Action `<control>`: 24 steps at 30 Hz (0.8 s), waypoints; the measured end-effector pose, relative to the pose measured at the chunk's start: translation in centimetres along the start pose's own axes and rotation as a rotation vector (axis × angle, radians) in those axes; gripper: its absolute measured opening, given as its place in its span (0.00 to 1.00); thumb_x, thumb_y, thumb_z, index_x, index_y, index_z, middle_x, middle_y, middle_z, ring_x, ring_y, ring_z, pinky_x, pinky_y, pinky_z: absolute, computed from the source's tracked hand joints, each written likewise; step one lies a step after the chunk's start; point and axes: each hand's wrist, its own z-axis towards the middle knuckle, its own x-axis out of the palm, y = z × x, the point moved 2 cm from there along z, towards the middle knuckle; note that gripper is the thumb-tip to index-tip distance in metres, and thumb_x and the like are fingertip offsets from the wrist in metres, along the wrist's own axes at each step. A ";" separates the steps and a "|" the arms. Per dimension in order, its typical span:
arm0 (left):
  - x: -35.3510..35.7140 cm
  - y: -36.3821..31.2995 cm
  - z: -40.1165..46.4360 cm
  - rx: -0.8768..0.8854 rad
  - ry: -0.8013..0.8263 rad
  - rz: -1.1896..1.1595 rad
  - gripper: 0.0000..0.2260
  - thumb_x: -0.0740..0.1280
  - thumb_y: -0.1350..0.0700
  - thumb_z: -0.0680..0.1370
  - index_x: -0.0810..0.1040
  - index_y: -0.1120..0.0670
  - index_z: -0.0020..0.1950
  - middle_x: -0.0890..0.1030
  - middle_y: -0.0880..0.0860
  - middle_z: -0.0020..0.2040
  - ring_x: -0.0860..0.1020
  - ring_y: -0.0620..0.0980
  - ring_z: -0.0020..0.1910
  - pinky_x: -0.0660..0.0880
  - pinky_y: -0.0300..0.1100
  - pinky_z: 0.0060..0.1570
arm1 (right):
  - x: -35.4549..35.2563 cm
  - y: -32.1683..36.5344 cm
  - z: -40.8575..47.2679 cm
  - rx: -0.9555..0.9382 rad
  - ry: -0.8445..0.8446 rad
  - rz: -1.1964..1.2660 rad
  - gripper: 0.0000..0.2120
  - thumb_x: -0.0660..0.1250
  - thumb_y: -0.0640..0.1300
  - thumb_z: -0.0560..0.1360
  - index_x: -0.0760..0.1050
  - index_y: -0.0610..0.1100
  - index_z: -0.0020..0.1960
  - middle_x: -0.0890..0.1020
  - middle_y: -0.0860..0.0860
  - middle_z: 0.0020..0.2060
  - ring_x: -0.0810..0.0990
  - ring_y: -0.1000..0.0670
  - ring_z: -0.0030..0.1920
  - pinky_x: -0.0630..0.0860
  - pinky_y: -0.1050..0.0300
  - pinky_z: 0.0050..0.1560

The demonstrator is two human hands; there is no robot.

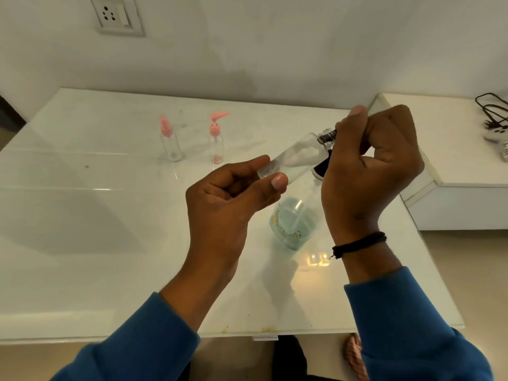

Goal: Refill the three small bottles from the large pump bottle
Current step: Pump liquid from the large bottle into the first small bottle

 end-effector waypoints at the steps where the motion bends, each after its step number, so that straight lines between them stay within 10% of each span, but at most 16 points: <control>1: 0.0 0.0 0.0 0.000 -0.002 -0.003 0.20 0.77 0.57 0.64 0.84 0.60 0.55 0.88 0.53 0.46 0.87 0.57 0.46 0.83 0.46 0.47 | 0.0 0.0 -0.2 0.009 -0.004 0.002 0.19 0.66 0.34 0.79 0.72 0.33 0.30 0.72 0.41 0.29 0.66 0.50 0.31 0.65 0.52 0.33; 24: -0.1 0.0 -0.1 -0.010 -0.010 -0.013 0.20 0.77 0.56 0.63 0.84 0.59 0.54 0.87 0.57 0.46 0.86 0.59 0.46 0.83 0.46 0.48 | -0.1 -0.4 -1.0 0.052 -0.029 0.003 0.19 0.67 0.33 0.79 0.71 0.35 0.30 0.71 0.44 0.30 0.66 0.53 0.32 0.67 0.47 0.33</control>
